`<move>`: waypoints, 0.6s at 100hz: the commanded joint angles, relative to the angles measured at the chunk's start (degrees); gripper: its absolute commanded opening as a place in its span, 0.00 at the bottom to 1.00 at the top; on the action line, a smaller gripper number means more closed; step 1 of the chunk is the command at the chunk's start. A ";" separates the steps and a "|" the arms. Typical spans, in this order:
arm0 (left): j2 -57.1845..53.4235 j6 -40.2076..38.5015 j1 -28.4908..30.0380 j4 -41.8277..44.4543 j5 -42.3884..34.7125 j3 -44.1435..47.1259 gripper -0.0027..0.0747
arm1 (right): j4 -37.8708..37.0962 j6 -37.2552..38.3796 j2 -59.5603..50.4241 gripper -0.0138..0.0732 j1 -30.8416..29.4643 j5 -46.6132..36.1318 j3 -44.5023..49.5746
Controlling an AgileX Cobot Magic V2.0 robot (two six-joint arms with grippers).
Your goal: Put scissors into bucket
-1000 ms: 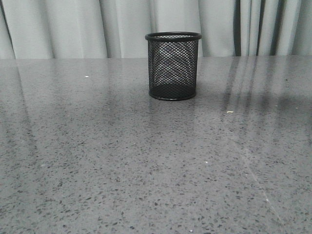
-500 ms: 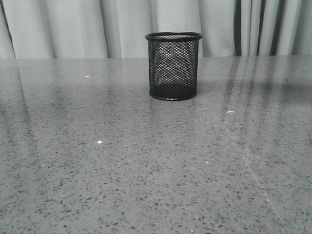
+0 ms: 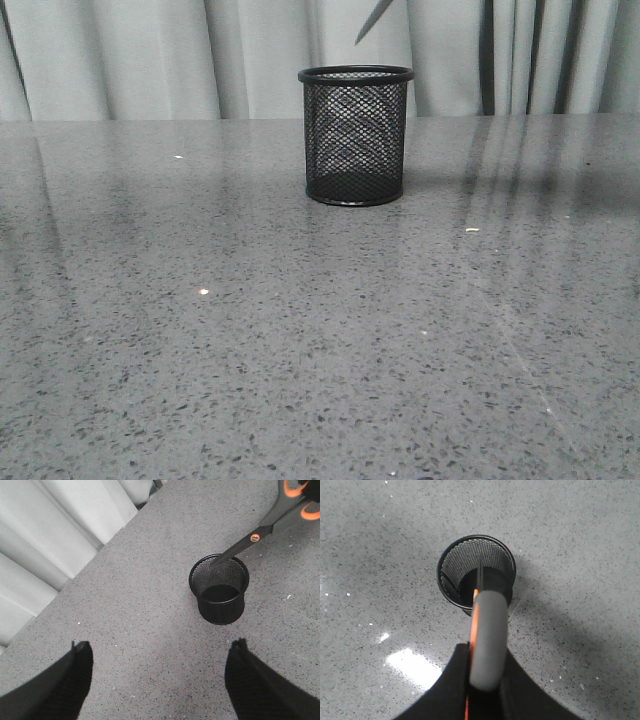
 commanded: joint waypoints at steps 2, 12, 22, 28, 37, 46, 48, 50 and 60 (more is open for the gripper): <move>-1.71 -0.67 0.11 -1.57 -3.33 -1.78 0.70 | -1.05 0.39 -1.02 0.11 0.21 1.66 -1.88; -1.71 -0.67 0.11 -1.57 -3.33 -1.78 0.70 | -1.05 0.39 0.12 0.11 0.21 1.66 -1.88; -1.71 -0.67 0.11 -1.57 -3.33 -1.78 0.70 | -0.95 0.39 1.38 0.11 0.21 1.66 -1.88; -1.71 -0.67 0.11 -1.57 -3.33 -1.78 0.70 | -0.95 0.39 1.96 0.11 0.21 1.66 -1.88; -1.71 -0.67 0.11 -1.57 -3.33 -1.78 0.70 | -0.95 0.39 2.61 0.11 0.21 1.66 -1.88; -1.71 -0.67 0.11 -1.57 -3.33 -1.78 0.70 | -0.85 0.39 3.16 0.11 0.21 1.66 -1.88; -1.71 -0.67 0.11 -1.57 -3.33 -1.78 0.70 | -0.85 0.39 3.31 0.11 0.21 1.66 -1.88; -1.71 -0.67 0.11 -1.57 -3.33 -1.78 0.70 | -0.85 0.39 3.58 0.11 0.21 1.66 -1.88; -1.71 -0.67 0.11 -1.57 -3.72 -1.78 0.70 | -0.67 0.39 4.33 0.11 0.21 1.66 -1.88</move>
